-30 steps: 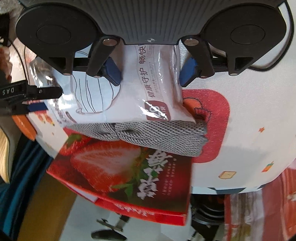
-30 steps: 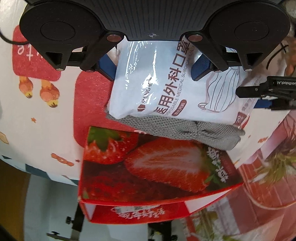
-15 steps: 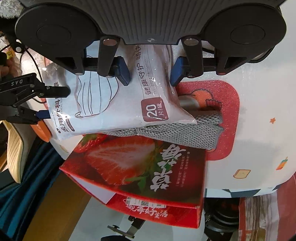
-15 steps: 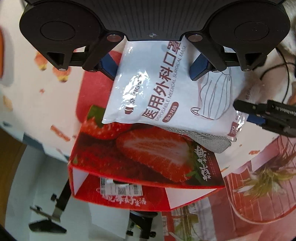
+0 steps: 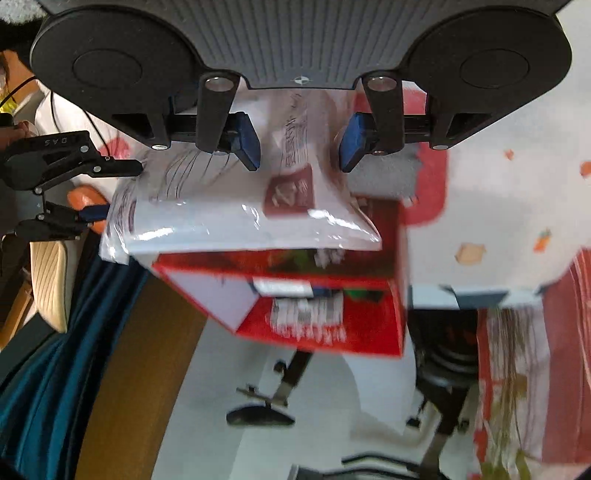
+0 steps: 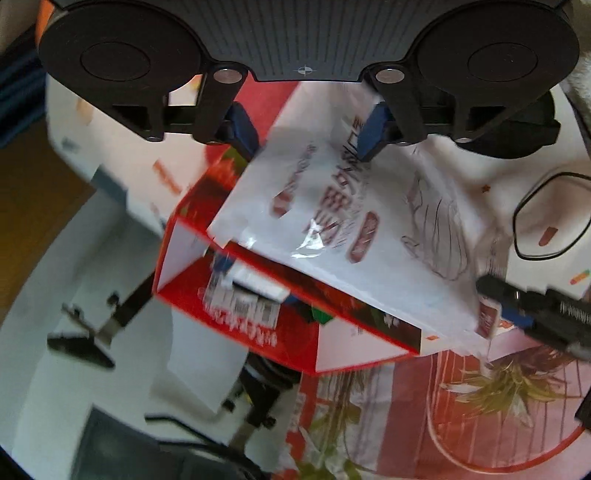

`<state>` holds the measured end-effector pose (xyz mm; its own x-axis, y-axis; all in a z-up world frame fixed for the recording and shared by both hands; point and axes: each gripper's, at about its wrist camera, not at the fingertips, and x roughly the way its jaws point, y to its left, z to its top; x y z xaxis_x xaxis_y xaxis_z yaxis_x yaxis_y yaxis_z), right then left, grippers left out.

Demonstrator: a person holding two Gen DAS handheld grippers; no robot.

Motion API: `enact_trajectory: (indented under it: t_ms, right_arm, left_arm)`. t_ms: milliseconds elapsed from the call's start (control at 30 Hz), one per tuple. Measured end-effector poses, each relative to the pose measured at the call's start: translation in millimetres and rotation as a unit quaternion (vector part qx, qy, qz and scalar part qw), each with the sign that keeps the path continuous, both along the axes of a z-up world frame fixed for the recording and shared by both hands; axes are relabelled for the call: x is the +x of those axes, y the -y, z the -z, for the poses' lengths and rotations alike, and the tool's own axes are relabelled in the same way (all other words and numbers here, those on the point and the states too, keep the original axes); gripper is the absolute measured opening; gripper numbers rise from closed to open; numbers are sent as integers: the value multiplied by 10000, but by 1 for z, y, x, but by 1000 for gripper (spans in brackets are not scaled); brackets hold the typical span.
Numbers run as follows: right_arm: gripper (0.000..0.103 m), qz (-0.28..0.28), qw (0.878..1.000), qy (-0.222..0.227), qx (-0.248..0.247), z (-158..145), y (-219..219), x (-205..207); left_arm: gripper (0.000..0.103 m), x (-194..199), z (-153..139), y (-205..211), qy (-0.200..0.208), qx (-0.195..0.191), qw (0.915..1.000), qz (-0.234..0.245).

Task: Organize soft objects
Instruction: 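Lift the white mask bags with both grippers toward the red box, then lower the held mask bags into the red box with both grippers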

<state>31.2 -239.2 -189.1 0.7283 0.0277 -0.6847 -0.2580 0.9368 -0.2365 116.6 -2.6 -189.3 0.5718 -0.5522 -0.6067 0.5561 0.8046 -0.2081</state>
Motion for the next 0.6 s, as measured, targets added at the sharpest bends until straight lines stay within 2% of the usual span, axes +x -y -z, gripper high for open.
enact_trajectory:
  t_ms: [100,300,433,600]
  right_arm:
    - [45,-87,9998,152,-10,-15,-2,2]
    - [41,-39,9982,493,352,-41,3,11]
    - [41,61,9938,731,839,-58,18,17]
    - [41,116,9831,1110,1449,-78,41,26]
  left_arm:
    - [50,-2,-14,-4,219,-108,9997,-42]
    - [50,-3,-31,4,486,-183,9986,-98]
    - [50,1,-47,5,661,-226,9975,-115]
    - [50,10,-72,1,893,-506,9945,-212]
